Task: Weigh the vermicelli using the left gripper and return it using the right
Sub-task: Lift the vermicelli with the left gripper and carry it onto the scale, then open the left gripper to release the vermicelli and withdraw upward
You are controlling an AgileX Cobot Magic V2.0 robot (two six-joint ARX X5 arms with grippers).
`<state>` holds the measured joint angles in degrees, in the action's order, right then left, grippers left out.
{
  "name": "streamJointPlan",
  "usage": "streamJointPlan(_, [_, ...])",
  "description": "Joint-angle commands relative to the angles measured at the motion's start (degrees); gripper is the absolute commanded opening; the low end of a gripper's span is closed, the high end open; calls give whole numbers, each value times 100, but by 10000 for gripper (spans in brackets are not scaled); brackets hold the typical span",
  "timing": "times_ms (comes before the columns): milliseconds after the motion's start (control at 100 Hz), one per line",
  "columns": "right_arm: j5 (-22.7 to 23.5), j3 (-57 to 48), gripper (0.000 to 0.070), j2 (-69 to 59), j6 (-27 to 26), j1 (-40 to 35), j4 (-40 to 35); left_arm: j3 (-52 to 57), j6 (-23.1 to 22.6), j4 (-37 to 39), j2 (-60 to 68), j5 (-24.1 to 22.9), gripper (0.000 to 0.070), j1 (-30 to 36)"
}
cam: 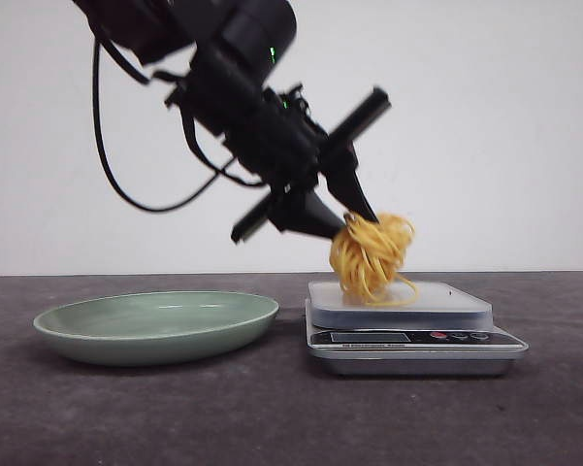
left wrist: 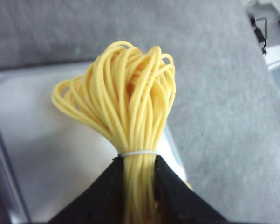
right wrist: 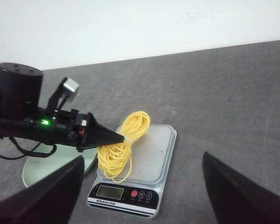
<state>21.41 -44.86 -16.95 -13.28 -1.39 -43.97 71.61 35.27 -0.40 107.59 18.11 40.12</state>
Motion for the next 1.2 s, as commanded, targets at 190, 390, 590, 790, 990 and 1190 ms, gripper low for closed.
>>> streamJointPlan(190, [22,-101,512,-17,50,2,-79,144,-13,341,216,146,250,57])
streamJointPlan(390, [22,-101,512,-17,77,2,-125,439,-310,28,168,138,355,20])
streamJointPlan(590, [22,-101,512,-17,177,2,-127,859,-1150,-787,-380,-363,353,-87])
streamJointPlan(790, [28,-101,512,-17,177,2,-142,927,-2100,-1718,-1777,-1259,353,-153])
streamJointPlan(990, [24,-101,512,-20,225,2,-151,927,-2476,-2492,-3617,-2031,348,-142])
streamJointPlan(1190, [28,-101,512,-20,284,2,-151,927,-2710,-3493,-5357,-2649,291,-142])
